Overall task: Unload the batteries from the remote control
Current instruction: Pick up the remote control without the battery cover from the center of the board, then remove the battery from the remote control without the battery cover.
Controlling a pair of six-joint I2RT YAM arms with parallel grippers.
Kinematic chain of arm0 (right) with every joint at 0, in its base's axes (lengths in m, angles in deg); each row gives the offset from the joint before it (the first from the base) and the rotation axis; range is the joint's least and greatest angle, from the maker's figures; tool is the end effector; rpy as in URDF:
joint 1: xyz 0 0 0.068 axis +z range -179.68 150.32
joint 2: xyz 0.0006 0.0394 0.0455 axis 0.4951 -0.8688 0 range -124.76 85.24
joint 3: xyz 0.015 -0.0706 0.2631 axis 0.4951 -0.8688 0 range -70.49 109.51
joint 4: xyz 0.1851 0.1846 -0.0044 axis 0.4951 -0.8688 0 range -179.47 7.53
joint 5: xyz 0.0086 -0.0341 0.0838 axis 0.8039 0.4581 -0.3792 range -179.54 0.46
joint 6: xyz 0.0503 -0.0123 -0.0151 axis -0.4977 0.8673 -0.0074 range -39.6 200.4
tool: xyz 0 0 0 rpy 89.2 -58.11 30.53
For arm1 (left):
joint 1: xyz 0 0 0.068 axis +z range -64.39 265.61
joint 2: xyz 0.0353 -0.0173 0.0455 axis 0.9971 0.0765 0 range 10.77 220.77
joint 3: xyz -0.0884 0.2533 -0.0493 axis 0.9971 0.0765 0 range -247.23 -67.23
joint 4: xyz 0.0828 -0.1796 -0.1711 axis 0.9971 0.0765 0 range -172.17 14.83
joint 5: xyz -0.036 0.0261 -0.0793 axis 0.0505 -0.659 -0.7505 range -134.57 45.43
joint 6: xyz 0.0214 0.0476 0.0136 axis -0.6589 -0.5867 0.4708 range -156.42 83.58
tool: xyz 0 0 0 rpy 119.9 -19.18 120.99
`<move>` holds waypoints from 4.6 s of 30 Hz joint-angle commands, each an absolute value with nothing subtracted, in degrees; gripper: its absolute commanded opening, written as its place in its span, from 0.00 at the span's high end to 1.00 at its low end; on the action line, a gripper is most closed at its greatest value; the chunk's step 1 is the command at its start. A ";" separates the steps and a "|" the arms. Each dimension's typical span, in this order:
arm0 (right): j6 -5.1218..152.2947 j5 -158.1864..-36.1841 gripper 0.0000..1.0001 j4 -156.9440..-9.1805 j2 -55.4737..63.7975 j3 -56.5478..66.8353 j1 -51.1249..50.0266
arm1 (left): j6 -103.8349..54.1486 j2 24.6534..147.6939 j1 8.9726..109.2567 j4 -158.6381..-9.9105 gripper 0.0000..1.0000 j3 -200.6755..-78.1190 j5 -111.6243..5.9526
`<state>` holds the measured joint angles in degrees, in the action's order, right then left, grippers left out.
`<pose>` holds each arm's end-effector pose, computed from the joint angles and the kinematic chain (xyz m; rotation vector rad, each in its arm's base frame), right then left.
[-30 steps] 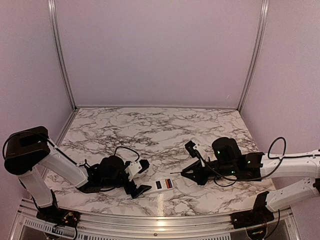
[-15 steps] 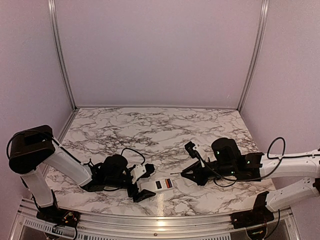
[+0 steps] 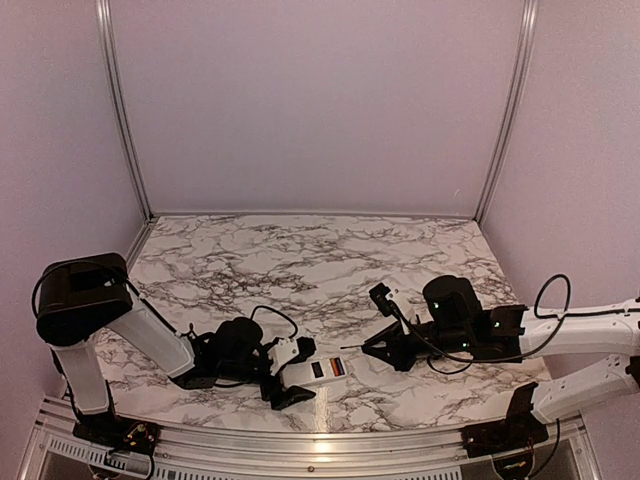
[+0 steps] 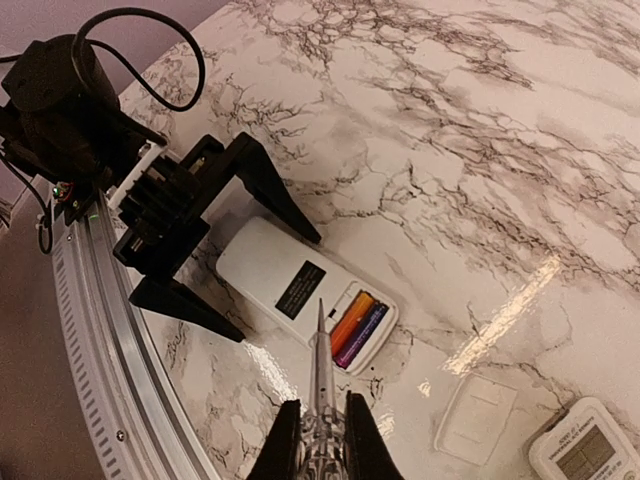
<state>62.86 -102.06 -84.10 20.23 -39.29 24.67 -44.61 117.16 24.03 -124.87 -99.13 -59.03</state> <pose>0.1301 0.1946 0.2032 -0.8612 2.1705 0.9126 0.1397 -0.2769 0.0895 1.3931 1.7249 -0.8037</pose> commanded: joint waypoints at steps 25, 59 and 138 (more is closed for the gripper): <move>62.85 -99.08 1.00 -83.34 20.31 -39.91 24.38 | -52.17 110.01 20.85 -120.78 1.00 -100.14 -50.60; 65.77 -94.37 1.00 -78.79 22.35 -41.91 24.47 | -73.82 110.56 12.26 -131.65 1.00 -96.26 -28.59; 69.89 -89.81 1.00 -85.14 21.76 -37.76 31.08 | -78.59 106.41 14.34 -130.11 1.00 -91.43 -39.86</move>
